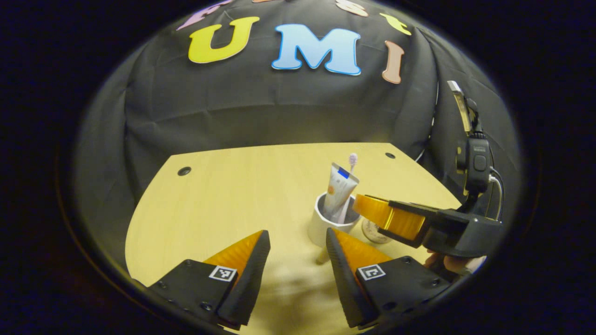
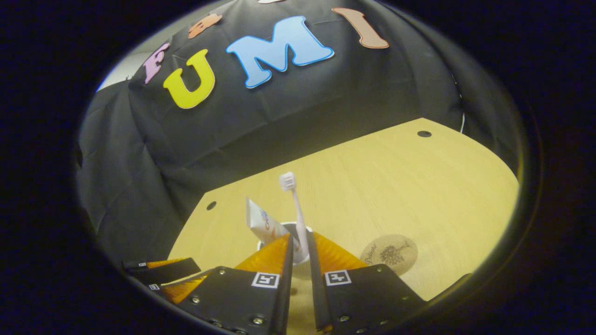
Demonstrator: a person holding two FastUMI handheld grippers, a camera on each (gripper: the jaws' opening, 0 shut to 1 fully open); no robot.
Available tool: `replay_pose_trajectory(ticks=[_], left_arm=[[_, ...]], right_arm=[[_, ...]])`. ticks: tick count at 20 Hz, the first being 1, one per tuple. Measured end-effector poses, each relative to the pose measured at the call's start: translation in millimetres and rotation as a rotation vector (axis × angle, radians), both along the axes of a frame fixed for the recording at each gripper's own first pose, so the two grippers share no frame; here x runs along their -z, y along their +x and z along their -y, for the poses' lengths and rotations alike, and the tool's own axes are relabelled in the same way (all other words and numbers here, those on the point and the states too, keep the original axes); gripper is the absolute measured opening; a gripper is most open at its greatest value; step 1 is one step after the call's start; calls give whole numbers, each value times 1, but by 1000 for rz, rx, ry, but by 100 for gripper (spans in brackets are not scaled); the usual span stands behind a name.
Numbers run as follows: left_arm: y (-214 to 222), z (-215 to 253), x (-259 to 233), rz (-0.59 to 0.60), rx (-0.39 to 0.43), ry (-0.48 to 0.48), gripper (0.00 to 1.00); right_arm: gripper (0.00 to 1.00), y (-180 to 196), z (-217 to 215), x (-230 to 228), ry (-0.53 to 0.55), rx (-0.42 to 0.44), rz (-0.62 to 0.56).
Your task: Put the toothbrush and toothpaste on the desktop into the cup, then pick up the cup and place it on the coaster on the desktop.
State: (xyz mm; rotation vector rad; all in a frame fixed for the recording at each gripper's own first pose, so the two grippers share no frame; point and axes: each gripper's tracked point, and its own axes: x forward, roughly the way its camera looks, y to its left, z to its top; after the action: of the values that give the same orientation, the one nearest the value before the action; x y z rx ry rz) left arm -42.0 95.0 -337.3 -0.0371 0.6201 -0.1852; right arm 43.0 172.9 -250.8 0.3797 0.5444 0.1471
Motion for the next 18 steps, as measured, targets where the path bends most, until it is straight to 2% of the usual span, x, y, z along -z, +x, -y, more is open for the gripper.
replay_pose_trajectory(ticks=[4, 9, 18], left_arm=[[1, 19, -2, -21, 71, 7, 78], [7, 40, 16, -107, 160, 27, 80], [17, 52, 69, -331, 272, 126, 79]], right_arm=[[21, -11, 25, -1, -5, 25, -19], [21, -20, 64, 4, -8, 85, -55], [21, -43, 144, 15, -32, 194, -110]])
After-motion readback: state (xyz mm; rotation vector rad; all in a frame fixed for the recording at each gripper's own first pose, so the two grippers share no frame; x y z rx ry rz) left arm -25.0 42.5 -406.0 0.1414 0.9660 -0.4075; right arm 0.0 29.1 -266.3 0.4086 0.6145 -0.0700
